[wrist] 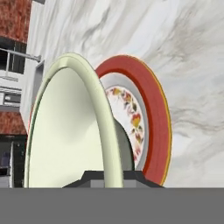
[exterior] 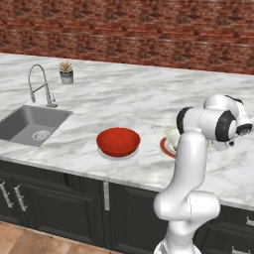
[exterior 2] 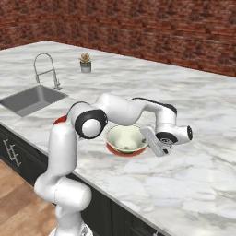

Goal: Move the bowls from the cabinet to the plates on the dining table.

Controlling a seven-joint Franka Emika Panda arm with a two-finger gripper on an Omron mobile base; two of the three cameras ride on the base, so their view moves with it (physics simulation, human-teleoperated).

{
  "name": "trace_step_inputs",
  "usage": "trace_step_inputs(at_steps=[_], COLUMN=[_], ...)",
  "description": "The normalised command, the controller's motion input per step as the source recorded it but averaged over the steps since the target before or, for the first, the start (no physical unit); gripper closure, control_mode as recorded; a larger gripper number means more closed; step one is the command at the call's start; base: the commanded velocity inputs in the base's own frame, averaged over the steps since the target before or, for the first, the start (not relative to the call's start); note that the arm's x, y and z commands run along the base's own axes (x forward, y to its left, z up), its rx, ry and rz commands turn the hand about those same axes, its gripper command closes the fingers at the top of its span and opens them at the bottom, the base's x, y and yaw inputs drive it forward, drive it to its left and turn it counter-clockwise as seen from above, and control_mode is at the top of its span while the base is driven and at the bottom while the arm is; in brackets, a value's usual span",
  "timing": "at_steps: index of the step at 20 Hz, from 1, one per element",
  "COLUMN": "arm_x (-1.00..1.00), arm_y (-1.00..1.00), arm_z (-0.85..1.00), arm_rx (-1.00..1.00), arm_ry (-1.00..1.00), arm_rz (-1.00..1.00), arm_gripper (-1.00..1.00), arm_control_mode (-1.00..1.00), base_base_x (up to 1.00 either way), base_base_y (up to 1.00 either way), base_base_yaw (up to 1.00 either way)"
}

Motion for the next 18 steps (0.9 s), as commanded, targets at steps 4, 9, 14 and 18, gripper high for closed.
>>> trace_step_inputs(at_steps=[4,9,14,18], arm_x=[0.30,0.30,0.30,0.18], arm_y=[-0.07,0.00,0.03,0.13], arm_z=[-0.15,-0.23,-0.24,-0.06], arm_rx=[0.02,0.00,0.00,-0.02], arm_ry=[-0.04,-0.04,-0.04,-0.08], arm_rz=[0.04,0.03,0.02,0.00], arm_gripper=[1.00,1.00,1.00,1.00], arm_control_mode=[-1.00,-1.00,-1.00,-1.00], base_base_x=[0.00,0.00,0.00,0.00], base_base_y=[0.00,0.00,0.00,0.00], base_base_yaw=[0.00,0.00,0.00,0.00])
